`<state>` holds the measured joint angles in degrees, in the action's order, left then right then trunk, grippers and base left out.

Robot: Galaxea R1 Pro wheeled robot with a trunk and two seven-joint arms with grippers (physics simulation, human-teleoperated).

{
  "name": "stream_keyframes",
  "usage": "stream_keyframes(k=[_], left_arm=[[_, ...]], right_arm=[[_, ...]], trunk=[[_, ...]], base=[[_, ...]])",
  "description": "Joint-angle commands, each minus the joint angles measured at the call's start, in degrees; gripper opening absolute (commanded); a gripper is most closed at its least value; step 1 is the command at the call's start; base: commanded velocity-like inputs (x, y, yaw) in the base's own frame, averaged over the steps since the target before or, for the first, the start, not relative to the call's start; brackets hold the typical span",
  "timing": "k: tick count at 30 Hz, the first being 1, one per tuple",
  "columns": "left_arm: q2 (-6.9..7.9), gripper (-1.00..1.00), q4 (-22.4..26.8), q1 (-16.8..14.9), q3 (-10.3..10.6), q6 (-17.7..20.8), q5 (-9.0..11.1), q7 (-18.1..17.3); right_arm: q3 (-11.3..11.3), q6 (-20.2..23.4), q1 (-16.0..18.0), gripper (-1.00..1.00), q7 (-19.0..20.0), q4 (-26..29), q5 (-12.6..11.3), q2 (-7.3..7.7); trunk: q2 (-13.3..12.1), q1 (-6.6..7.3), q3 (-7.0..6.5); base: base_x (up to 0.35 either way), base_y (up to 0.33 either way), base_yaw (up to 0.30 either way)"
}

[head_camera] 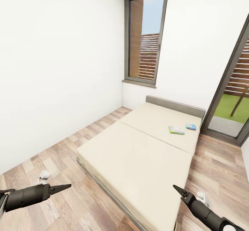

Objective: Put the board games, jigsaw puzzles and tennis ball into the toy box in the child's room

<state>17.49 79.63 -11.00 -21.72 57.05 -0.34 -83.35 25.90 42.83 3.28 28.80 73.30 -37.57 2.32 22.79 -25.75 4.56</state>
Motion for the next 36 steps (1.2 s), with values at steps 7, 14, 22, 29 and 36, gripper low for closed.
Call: stream_keyframes(k=[7, 14, 22, 29, 36], left_arm=[[-0.03, 1.0, 0.0, -0.07, 0.01, 0.6, -0.03, -0.22], [-0.08, 1.0, 0.0, -0.07, 0.01, 0.59, -0.01, -0.23], [-0.08, 1.0, 0.0, -0.07, 0.01, 0.6, -0.01, -0.23], [-0.08, 1.0, 0.0, -0.07, 0.01, 0.6, -0.01, -0.23], [-0.08, 1.0, 0.0, -0.07, 0.01, 0.6, -0.01, -0.23]], right_arm=[[0.12, 0.41, 0.05, 1.0, 0.11, 0.01, -0.13, 0.0], [0.12, 0.41, 0.05, 1.0, 0.11, 0.0, -0.13, 0.03], [0.12, 0.41, 0.05, 1.0, 0.08, 0.0, -0.13, -0.02], [0.12, 0.41, 0.05, 1.0, 0.03, 0.0, -0.11, -0.03], [0.12, 0.41, 0.06, 1.0, 0.03, -0.07, -0.1, -0.03]], trunk=[[0.12, -0.04, 0.13], [0.12, -0.04, 0.13], [0.12, -0.04, 0.13], [0.12, -0.04, 0.13], [0.12, -0.04, 0.13]], base=[[0.0, 0.0, 0.291], [0.0, 0.0, 0.29], [0.0, 0.0, 0.29], [-0.011, -0.09, 0.29], [-0.165, -0.184, 0.291]])
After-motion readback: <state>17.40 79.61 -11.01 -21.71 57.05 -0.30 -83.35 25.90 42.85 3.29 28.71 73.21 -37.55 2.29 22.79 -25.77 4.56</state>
